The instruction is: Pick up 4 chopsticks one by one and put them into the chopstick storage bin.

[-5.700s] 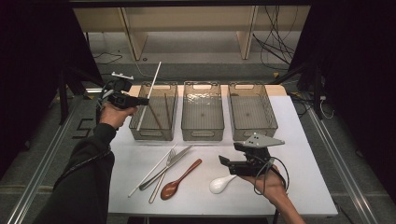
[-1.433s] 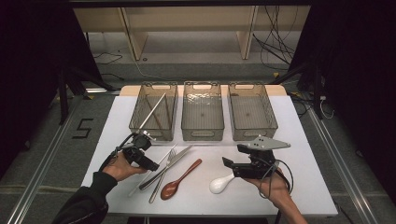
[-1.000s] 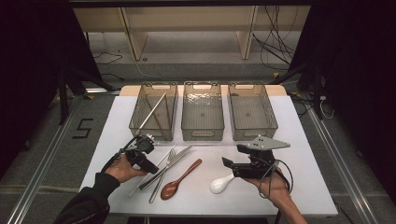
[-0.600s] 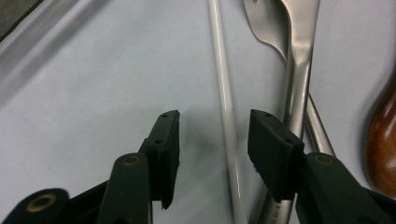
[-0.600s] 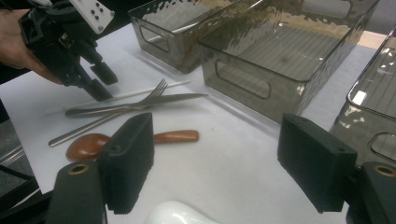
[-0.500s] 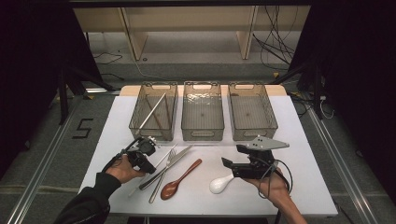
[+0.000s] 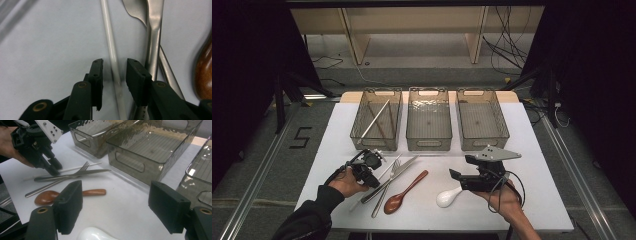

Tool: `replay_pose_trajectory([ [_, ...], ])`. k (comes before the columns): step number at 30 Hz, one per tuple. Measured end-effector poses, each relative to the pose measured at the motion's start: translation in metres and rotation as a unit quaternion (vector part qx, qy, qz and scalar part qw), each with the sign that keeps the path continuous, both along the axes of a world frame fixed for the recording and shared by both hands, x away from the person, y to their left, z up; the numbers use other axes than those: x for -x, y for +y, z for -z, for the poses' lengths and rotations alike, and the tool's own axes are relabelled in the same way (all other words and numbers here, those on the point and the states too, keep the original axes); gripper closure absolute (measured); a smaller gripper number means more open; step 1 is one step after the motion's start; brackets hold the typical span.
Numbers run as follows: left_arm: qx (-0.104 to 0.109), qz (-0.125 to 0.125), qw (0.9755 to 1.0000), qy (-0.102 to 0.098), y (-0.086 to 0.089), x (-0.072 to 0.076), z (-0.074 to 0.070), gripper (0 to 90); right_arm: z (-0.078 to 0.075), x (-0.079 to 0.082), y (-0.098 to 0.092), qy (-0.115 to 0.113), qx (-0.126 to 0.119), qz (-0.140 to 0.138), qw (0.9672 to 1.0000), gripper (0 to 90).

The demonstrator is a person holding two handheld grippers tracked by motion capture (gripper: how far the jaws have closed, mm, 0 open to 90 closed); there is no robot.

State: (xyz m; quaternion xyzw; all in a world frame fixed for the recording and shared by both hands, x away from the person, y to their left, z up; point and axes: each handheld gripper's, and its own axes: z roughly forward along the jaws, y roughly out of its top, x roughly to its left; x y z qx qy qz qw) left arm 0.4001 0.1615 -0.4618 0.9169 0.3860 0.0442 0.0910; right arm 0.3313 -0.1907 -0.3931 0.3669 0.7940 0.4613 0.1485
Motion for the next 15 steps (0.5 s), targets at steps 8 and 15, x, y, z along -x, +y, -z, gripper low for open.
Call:
replay_pose_trajectory([
  [8, 0.012, -0.008, 0.9999, 0.004, 0.0037, -0.0018, 0.0002, 70.3, -0.0001, 0.0005, 0.0004, 0.000, 0.002, 0.000, 1.0000, 28.6],
  [15, 0.014, -0.005, 0.9999, 0.002, 0.0035, -0.0016, 0.0003, 76.8, -0.0003, 0.0006, 0.0004, -0.001, 0.002, 0.000, 1.0000, 28.7],
])
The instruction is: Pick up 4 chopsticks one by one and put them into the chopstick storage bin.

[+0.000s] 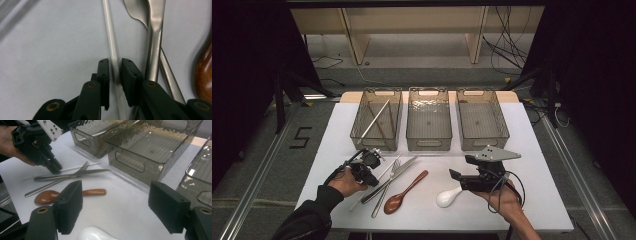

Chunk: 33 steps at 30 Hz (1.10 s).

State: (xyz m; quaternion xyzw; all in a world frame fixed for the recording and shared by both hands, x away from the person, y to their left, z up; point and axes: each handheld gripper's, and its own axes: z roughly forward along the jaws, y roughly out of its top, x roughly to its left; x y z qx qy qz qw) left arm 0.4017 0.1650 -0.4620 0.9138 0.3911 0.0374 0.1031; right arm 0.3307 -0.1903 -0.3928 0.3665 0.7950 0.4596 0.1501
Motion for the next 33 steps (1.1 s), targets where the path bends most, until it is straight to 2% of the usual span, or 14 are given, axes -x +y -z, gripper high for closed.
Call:
replay_pose_trajectory([
  [8, 0.013, -0.007, 0.9999, 0.006, 0.005, -0.003, 0.000, 83.6, 0.000, 0.000, 0.000, -0.001, 0.000, 0.000, 1.0000, 28.7],
  [13, 0.010, -0.007, 0.9999, 0.005, 0.004, -0.003, 0.000, 84.0, 0.000, 0.000, 0.000, -0.002, 0.001, 0.000, 1.0000, 28.8],
  [15, 0.008, -0.008, 0.9999, -0.002, 0.004, -0.003, -0.001, 84.1, 0.000, 0.000, 0.000, -0.002, 0.001, 0.000, 1.0000, 28.8],
  [24, 0.020, -0.011, 0.9997, -0.009, 0.008, -0.004, -0.006, 84.2, 0.000, 0.000, 0.000, -0.002, 0.001, -0.001, 1.0000, 28.8],
  [33, 0.021, -0.013, 0.9996, -0.016, 0.013, -0.006, -0.011, 84.2, 0.000, 0.000, 0.000, -0.001, 0.001, 0.000, 1.0000, 28.8],
])
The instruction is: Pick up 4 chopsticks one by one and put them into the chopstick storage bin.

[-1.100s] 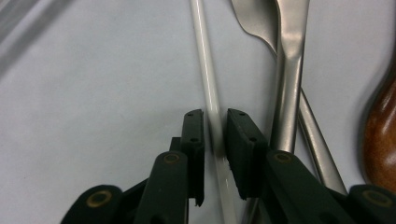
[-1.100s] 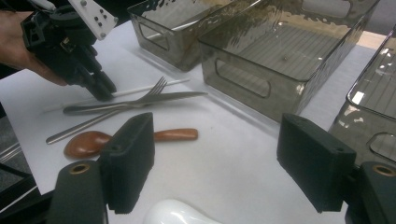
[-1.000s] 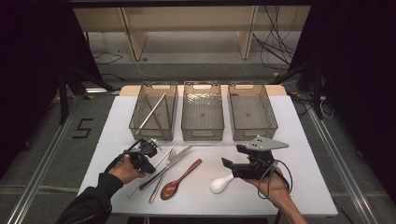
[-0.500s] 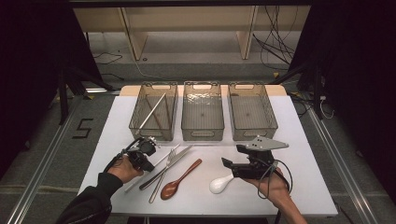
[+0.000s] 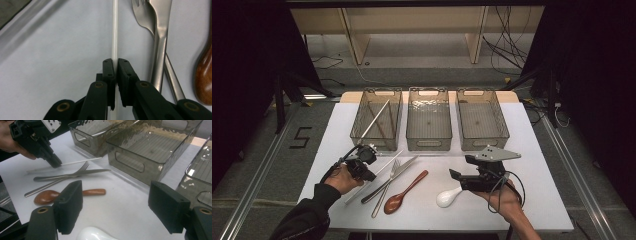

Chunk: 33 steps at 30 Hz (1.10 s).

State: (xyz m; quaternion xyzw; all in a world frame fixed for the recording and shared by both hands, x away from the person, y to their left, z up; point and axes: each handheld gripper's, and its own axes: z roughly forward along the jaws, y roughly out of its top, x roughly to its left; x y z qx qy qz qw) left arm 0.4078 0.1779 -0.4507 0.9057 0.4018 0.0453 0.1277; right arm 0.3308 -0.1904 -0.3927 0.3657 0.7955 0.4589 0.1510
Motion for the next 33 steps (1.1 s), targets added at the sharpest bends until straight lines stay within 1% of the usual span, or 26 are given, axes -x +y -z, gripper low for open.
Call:
replay_pose_trajectory([
  [4, 0.007, 0.000, 0.9999, -0.010, 0.002, 0.001, -0.007, 84.2, 0.000, 0.000, 0.000, 0.000, -0.001, 0.000, 1.0000, 28.8],
  [6, 0.009, 0.004, 0.9999, -0.013, 0.003, 0.001, -0.012, 84.2, 0.000, 0.000, 0.000, 0.000, -0.001, 0.000, 1.0000, 28.8],
  [11, 0.011, 0.014, 0.9997, -0.014, 0.002, 0.004, -0.020, 84.2, 0.000, 0.000, 0.000, 0.000, 0.000, 0.000, 1.0000, 28.8],
  [13, 0.010, 0.013, 0.9998, -0.014, 0.003, 0.004, -0.023, 84.2, 0.000, 0.000, -0.001, 0.000, 0.000, 0.001, 1.0000, 28.8],
  [17, 0.011, 0.014, 0.9996, -0.020, 0.002, 0.005, -0.025, 84.2, 0.000, -0.001, -0.001, 0.000, 0.000, 0.000, 1.0000, 28.8],
  [20, 0.018, 0.015, 0.9993, -0.030, 0.002, 0.005, -0.031, 84.2, 0.000, -0.001, 0.000, 0.000, 0.000, 0.001, 1.0000, 28.8],
  [22, 0.030, 0.012, 0.9987, -0.038, 0.003, 0.005, -0.036, 84.2, 0.000, -0.001, -0.001, 0.000, 0.000, 0.001, 1.0000, 28.8],
  [25, 0.049, 0.005, 0.9972, -0.056, 0.006, 0.004, -0.043, 84.2, 0.000, -0.001, -0.001, 0.000, -0.001, 0.001, 1.0000, 28.8],
  [27, 0.066, 0.002, 0.9957, -0.065, 0.008, 0.003, -0.047, 84.2, 0.000, -0.001, -0.001, 0.000, -0.001, 0.002, 1.0000, 28.7],
  [28, 0.076, -0.002, 0.9945, -0.071, 0.009, 0.002, -0.049, 84.2, 0.000, -0.001, -0.001, 0.000, -0.001, 0.002, 1.0000, 28.8],
  [29, 0.090, -0.004, 0.9933, -0.073, 0.011, 0.001, -0.052, 84.2, 0.000, -0.001, -0.001, -0.001, -0.002, 0.002, 1.0000, 28.8],
  [31, 0.114, -0.011, 0.9899, -0.083, 0.015, -0.001, -0.057, 84.2, 0.000, -0.001, -0.001, -0.002, -0.002, 0.003, 1.0000, 28.8],
  [32, 0.126, -0.017, 0.9877, -0.091, 0.017, -0.002, -0.060, 84.2, 0.000, -0.001, -0.001, -0.001, -0.002, 0.004, 1.0000, 28.7],
  [33, 0.134, -0.019, 0.9861, -0.097, 0.019, -0.004, -0.063, 84.2, 0.000, -0.001, -0.001, 0.000, -0.003, 0.005, 1.0000, 28.7],
])
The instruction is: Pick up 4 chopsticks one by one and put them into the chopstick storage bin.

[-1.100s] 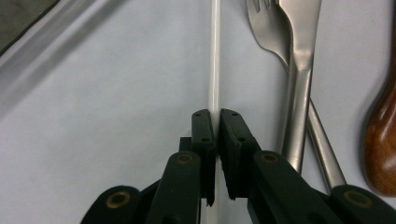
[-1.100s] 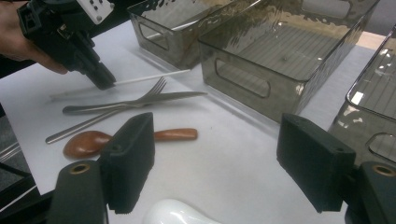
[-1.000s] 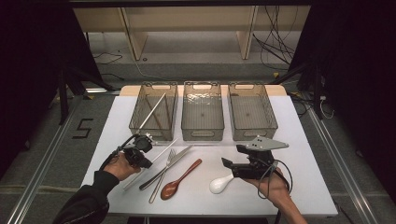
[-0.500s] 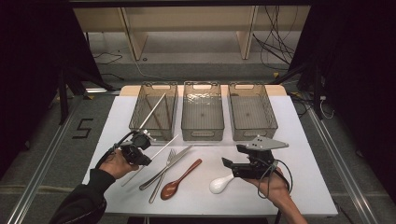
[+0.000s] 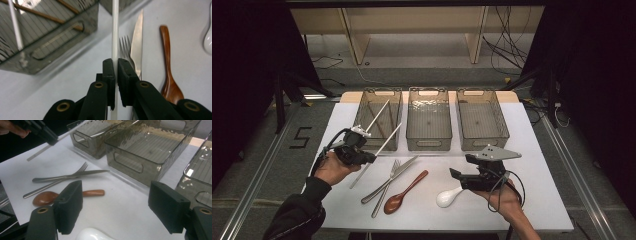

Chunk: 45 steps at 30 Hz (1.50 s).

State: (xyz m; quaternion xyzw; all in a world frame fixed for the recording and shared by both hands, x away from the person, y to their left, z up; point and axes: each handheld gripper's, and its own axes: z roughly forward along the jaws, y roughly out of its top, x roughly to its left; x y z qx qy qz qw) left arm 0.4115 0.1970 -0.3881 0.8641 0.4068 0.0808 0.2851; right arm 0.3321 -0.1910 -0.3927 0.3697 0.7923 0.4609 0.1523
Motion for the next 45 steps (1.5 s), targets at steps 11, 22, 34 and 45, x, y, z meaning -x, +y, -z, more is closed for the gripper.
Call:
replay_pose_trajectory([
  [11, 0.040, -0.037, 0.9978, -0.037, 0.014, -0.023, -0.020, 84.1, 0.000, 0.000, 0.000, 0.000, -0.001, 0.002, 1.0000, 28.7],
  [22, 0.040, -0.051, 0.9953, -0.072, 0.014, -0.053, -0.035, 84.2, 0.001, -0.002, 0.001, 0.002, 0.000, 0.002, 1.0000, 28.7],
  [34, 0.019, -0.056, 0.9929, -0.104, 0.007, -0.084, -0.049, 84.2, 0.001, -0.002, 0.000, 0.001, -0.004, 0.002, 1.0000, 28.7],
  [45, 0.010, -0.062, 0.9917, -0.112, 0.004, -0.107, -0.050, 84.1, 0.001, -0.002, 0.000, 0.001, -0.002, 0.000, 1.0000, 28.7],
])
